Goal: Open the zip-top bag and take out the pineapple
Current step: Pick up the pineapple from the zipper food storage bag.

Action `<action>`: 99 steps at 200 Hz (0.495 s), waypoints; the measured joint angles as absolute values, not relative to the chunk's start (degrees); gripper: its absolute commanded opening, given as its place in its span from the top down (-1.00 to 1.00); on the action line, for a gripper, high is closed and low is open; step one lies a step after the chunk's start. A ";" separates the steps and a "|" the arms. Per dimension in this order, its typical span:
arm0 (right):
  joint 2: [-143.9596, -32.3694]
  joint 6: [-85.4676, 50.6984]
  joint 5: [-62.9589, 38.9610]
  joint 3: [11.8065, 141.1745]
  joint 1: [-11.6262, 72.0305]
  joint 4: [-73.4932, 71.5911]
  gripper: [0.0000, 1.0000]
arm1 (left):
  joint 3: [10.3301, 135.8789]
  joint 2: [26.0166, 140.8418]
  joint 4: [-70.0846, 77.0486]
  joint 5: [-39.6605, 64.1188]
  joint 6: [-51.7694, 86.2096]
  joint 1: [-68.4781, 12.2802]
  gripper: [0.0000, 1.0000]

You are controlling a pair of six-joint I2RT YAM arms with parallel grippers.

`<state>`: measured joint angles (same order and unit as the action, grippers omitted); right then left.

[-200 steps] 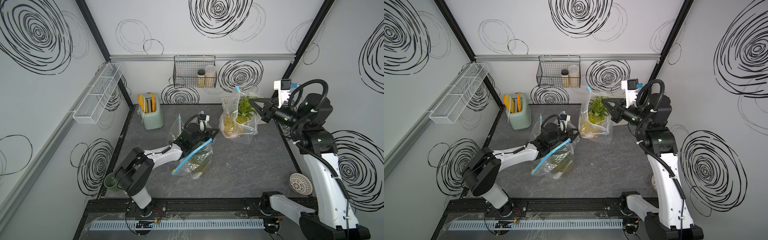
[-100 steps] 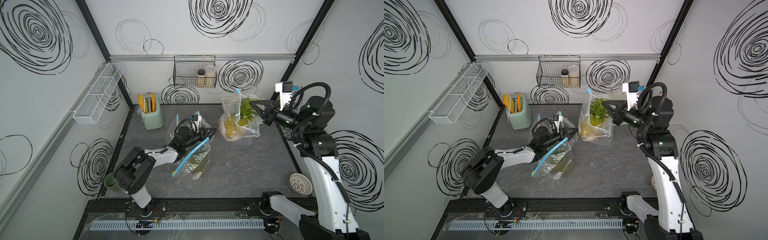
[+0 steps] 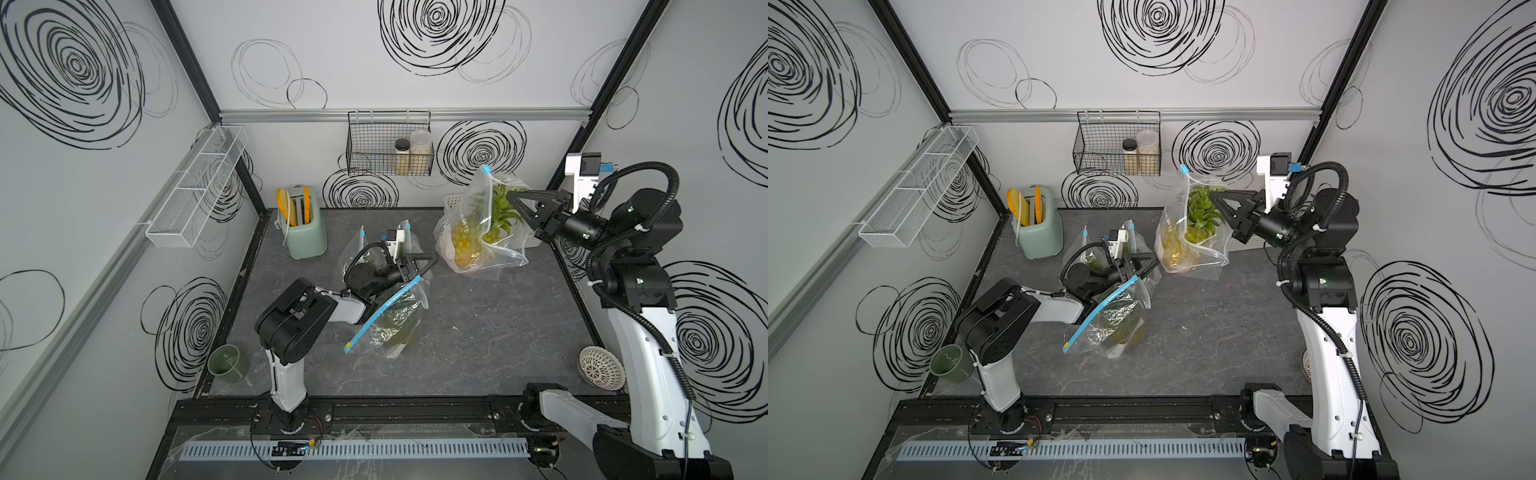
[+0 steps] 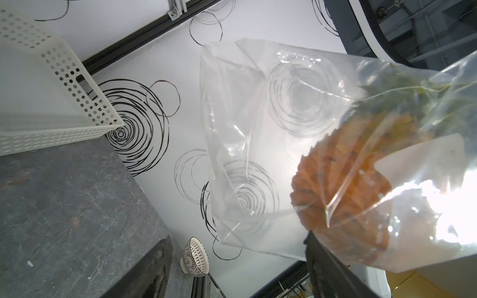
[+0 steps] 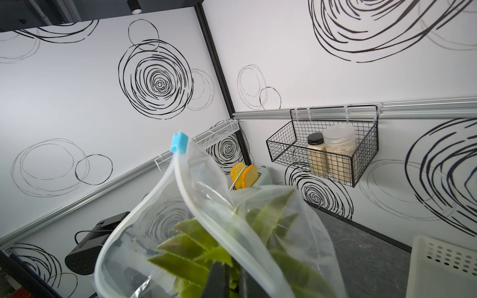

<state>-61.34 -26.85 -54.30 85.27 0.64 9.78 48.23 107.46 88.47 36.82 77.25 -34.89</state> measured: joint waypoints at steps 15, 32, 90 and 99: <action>-61.52 -27.99 -54.98 85.27 0.60 8.51 1.00 | 49.39 107.48 88.49 36.88 77.71 -35.31 -0.72; -61.67 -29.30 -55.40 85.27 0.60 6.98 1.00 | 50.87 107.74 88.66 36.67 78.13 -35.64 -0.72; -61.54 -31.62 -55.57 84.71 0.60 3.55 1.00 | 56.97 110.59 88.88 35.35 79.64 -35.92 -0.60; -61.34 -31.83 -55.55 83.96 0.56 2.79 1.00 | 57.87 110.74 88.84 35.09 79.99 -36.01 -0.52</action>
<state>-61.34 -31.83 -55.55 83.96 0.56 2.79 57.87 110.74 88.84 35.09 79.99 -36.01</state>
